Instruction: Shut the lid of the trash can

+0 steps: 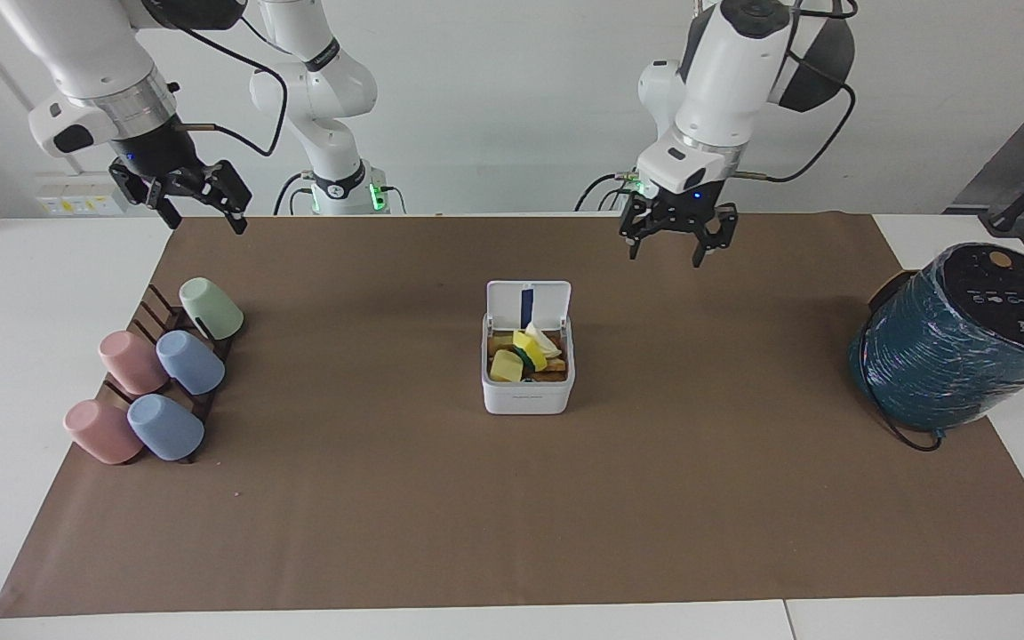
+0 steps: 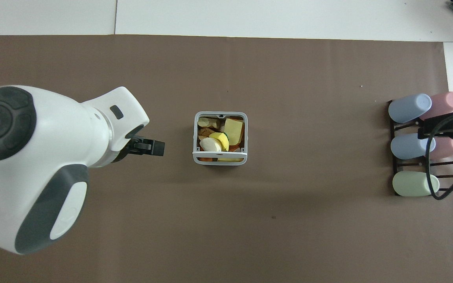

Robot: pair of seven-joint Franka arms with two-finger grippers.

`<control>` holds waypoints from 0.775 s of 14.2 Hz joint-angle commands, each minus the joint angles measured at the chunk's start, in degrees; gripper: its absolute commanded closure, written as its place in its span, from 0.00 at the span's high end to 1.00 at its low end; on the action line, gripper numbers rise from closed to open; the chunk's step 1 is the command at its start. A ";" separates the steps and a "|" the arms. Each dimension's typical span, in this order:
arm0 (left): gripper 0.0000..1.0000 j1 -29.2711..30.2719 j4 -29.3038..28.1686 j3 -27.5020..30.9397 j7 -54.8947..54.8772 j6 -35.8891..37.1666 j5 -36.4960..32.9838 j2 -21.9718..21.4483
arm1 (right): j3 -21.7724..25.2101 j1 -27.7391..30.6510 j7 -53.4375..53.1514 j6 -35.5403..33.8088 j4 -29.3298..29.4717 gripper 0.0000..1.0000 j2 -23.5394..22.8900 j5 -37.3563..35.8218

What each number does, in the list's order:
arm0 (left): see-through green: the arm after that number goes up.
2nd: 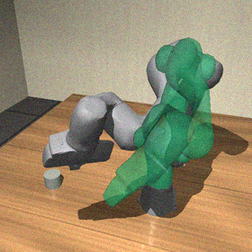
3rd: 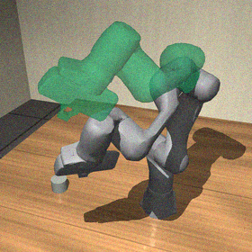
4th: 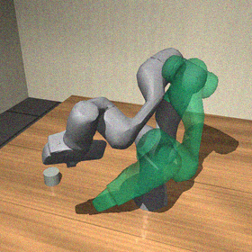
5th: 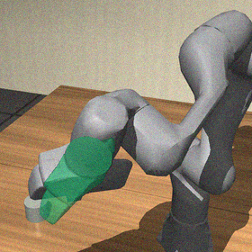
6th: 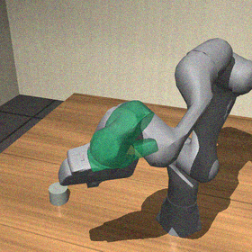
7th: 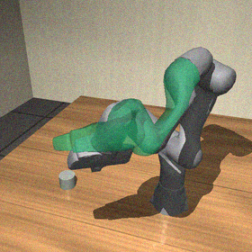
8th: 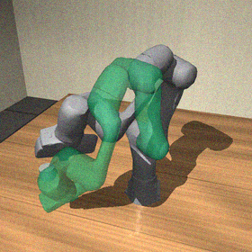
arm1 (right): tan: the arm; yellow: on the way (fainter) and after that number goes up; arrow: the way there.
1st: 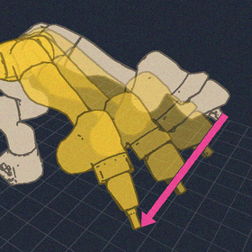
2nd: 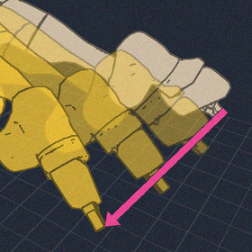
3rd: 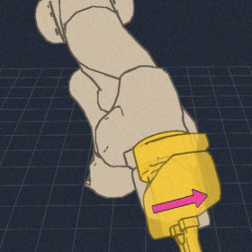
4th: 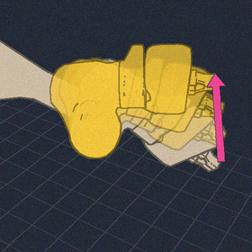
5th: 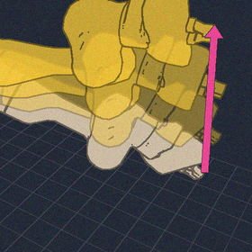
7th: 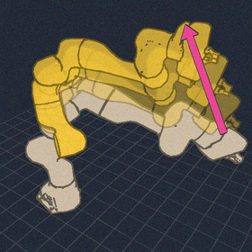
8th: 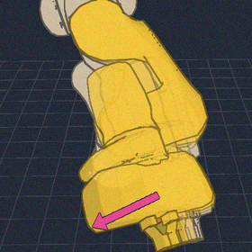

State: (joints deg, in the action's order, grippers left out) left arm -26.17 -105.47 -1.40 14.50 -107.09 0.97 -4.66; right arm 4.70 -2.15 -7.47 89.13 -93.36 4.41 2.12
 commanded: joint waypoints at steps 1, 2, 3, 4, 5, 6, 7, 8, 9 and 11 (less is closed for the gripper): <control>1.00 -6.15 -4.30 1.05 6.74 -4.52 -0.35 -1.67 | -0.13 0.04 -0.61 1.48 -1.65 1.00 1.13 0.70; 0.90 -8.69 -5.17 1.05 9.72 -6.27 -0.35 -1.58 | -0.13 0.04 -0.61 1.48 -1.65 1.00 1.22 0.70; 0.77 -10.28 -5.36 1.05 12.71 -7.25 -0.35 -0.97 | -0.13 0.04 -0.61 1.48 -1.65 1.00 1.31 0.70; 0.63 -11.95 -5.27 1.05 15.53 -8.04 -0.35 0.34 | -0.13 0.04 -0.61 1.40 -1.65 1.00 1.31 0.70; 0.43 -13.80 -5.27 1.05 18.08 -10.14 -0.35 2.10 | -0.13 0.04 -0.61 1.40 -1.65 1.00 1.31 0.70; 0.21 -14.77 -5.27 1.05 20.19 -12.86 -0.35 3.51 | -0.13 0.04 -0.53 1.48 -1.73 1.00 1.31 0.70; 0.07 -14.87 -5.27 1.05 20.47 -14.97 -0.35 4.56 | -0.13 0.04 -0.61 1.57 -1.73 1.00 1.31 0.70; 0.00 -14.87 -5.27 0.96 20.48 -16.30 -0.35 5.10 | -0.13 0.04 -0.61 1.48 -1.73 1.00 1.31 0.70; 0.00 -14.87 -5.18 1.05 20.04 -17.18 -0.35 5.71 | -0.13 0.04 -0.61 1.48 -1.73 1.00 1.31 0.70; 0.00 -13.91 -5.10 1.05 18.47 -21.12 -0.35 7.11 | -0.13 0.04 -0.61 1.48 -1.73 1.00 1.31 0.70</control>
State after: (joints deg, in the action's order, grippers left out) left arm -40.24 -110.25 -1.07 33.92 -124.88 0.97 1.79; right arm 4.70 -2.14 -7.47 89.13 -93.38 4.47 2.12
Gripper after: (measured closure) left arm 0.868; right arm 0.000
